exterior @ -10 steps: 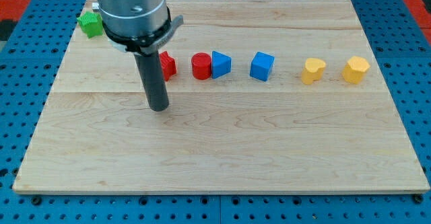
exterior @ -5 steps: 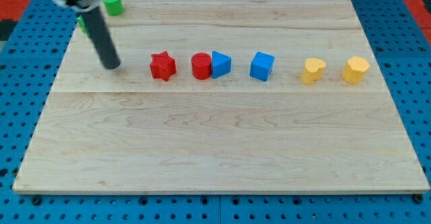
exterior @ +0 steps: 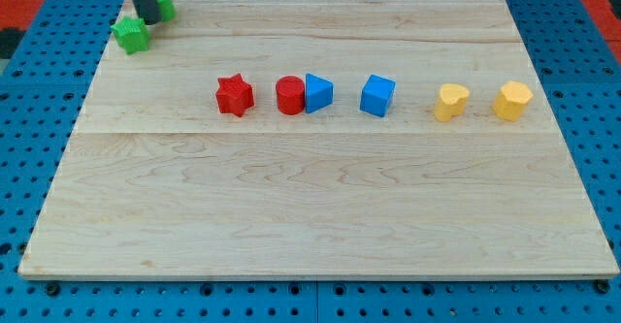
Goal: Place the green star left to the red star
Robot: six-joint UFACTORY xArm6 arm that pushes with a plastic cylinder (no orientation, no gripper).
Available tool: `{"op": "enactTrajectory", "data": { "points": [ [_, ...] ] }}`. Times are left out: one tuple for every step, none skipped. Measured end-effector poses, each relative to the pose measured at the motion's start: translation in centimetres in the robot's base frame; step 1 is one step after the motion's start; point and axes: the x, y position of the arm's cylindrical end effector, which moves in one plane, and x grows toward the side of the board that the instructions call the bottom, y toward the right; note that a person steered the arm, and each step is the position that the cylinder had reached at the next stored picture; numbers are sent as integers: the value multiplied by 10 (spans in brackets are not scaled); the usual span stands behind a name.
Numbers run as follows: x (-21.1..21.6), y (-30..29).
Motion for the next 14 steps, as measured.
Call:
{"op": "enactTrajectory", "data": {
  "points": [
    [7,-6],
    [19,-18],
    [30,-28],
    [38,-42],
    [76,-21],
    [98,-1],
    [102,-1],
    [103,-5],
    [113,-6],
    [124,-6],
    [124,-5],
    [125,-6],
    [127,-12],
    [132,-12]
  ]
}}
